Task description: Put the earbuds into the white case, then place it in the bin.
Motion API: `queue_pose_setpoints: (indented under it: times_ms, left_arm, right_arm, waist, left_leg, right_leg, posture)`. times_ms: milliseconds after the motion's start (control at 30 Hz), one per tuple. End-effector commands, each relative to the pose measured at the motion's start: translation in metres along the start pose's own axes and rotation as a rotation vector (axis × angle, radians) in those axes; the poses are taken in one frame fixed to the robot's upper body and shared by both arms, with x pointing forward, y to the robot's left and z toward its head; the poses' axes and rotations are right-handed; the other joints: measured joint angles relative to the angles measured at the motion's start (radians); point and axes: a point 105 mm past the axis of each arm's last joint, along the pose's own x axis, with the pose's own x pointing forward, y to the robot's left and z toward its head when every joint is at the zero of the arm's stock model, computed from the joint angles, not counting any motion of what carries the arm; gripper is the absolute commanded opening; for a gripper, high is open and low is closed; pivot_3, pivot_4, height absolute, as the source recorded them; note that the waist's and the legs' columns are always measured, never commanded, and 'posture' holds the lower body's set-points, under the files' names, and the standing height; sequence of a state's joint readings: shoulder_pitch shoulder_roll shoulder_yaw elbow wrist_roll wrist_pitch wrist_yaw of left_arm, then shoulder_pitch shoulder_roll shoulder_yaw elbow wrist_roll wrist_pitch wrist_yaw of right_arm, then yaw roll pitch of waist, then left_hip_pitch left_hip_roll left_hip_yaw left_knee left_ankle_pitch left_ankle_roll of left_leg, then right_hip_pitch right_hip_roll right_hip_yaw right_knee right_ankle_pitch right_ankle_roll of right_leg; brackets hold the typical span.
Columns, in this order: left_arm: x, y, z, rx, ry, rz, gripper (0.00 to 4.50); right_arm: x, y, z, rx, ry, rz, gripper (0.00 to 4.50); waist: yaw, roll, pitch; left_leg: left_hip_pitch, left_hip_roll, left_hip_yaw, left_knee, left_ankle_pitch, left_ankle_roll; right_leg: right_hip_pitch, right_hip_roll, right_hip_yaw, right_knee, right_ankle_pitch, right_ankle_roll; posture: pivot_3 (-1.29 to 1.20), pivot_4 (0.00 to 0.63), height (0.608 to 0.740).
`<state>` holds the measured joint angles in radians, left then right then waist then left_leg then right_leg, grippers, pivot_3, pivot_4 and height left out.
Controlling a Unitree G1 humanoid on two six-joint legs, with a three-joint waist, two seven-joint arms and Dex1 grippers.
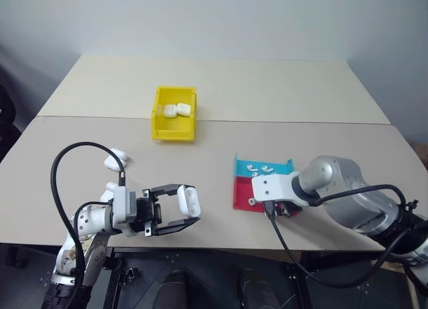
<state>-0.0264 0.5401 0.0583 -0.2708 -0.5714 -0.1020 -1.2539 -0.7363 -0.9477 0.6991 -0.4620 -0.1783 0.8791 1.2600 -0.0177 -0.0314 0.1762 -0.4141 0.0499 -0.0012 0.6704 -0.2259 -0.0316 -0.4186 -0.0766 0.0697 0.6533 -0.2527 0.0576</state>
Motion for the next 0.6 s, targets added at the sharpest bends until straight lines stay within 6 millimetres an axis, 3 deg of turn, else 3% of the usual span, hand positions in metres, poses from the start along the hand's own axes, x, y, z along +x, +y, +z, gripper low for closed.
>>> queue_pose_setpoints:
  times_ms: [33, 600]
  left_arm:
    - [0.0032, -0.0012, 0.0080, 0.046, -0.011, -0.013, 2.83]
    - [0.0045, -0.0002, 0.0067, 0.051, -0.002, -0.011, 2.83]
  right_arm:
    - [-0.0028, -0.0028, 0.0038, -0.032, -0.005, -0.024, 1.72]
    - [-0.0057, -0.0010, 0.0039, -0.044, -0.004, -0.032, 1.72]
  waist:
    - [0.000, 0.000, 0.000]
    - [0.000, 0.000, 0.000]
  left_leg:
    - [0.000, 0.000, 0.000, 0.000, 0.000, 0.000]
    - [0.000, 0.000, 0.000, 0.000, 0.000, 0.000]
  right_leg:
    - [0.000, 0.000, 0.000, 0.000, 0.000, 0.000]
    - [0.000, 0.000, 0.000, 0.000, 0.000, 0.000]
  posture:
    - [0.00, 0.150, 0.740]
    - [0.00, 0.150, 0.740]
